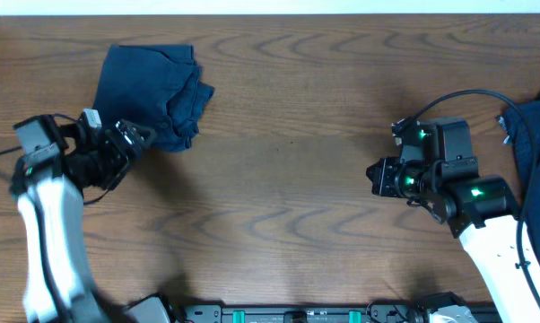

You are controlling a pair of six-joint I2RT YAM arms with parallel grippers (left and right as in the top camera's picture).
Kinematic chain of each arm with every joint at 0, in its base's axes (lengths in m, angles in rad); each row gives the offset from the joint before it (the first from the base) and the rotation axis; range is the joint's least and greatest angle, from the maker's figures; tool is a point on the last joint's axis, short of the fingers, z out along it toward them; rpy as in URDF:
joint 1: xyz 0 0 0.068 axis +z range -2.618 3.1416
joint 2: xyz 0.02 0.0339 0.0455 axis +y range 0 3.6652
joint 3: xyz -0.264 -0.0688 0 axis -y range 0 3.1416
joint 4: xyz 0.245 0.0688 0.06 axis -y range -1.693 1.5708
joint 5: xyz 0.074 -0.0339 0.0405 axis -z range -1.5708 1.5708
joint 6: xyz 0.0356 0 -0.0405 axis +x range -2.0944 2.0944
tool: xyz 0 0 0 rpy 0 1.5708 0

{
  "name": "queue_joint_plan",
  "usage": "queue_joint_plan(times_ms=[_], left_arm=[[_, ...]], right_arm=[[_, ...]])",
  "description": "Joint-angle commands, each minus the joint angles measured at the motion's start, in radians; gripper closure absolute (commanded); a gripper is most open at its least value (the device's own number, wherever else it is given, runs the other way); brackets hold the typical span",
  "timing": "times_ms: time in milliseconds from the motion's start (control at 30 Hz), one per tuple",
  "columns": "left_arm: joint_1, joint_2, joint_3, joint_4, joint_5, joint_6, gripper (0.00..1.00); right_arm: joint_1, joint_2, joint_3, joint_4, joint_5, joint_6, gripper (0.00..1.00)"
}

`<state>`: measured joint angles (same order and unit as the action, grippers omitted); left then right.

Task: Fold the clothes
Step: 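Release the shorts on the table and pull the left gripper back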

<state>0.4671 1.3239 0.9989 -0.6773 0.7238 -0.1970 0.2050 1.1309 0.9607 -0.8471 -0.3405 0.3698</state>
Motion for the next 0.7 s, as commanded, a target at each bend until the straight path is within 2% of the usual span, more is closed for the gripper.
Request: queue_joint_plan(times_ms=[0, 267, 400, 467, 500, 567, 667], left_arm=[[-0.057, -0.225, 0.069, -0.100, -0.183, 0.201, 0.02], [-0.164, -0.640, 0.097, -0.254, -0.209, 0.201, 0.02], [-0.166, -0.701, 0.096, -0.367, -0.305, 0.205, 0.02], [-0.166, -0.698, 0.095, -0.410, -0.328, 0.223, 0.02], [-0.166, -0.694, 0.090, -0.420, -0.322, 0.230, 0.02], [-0.166, -0.685, 0.080, -0.425, -0.305, 0.231, 0.02], [-0.166, -0.673, 0.071, -0.425, -0.305, 0.230, 0.02]], right_arm=[[-0.007, -0.007, 0.103, -0.029, -0.005, -0.071, 0.93], [-0.008, -0.076, 0.325, -0.115, -0.030, -0.161, 0.85], [-0.008, -0.140, 0.344, -0.117, -0.030, -0.161, 0.64], [-0.008, -0.168, 0.344, -0.137, -0.030, -0.162, 0.42], [-0.008, -0.177, 0.344, -0.149, -0.030, -0.162, 0.38], [-0.008, -0.198, 0.344, -0.181, -0.048, -0.187, 0.45], [-0.008, -0.229, 0.344, -0.199, -0.048, -0.246, 0.44]])
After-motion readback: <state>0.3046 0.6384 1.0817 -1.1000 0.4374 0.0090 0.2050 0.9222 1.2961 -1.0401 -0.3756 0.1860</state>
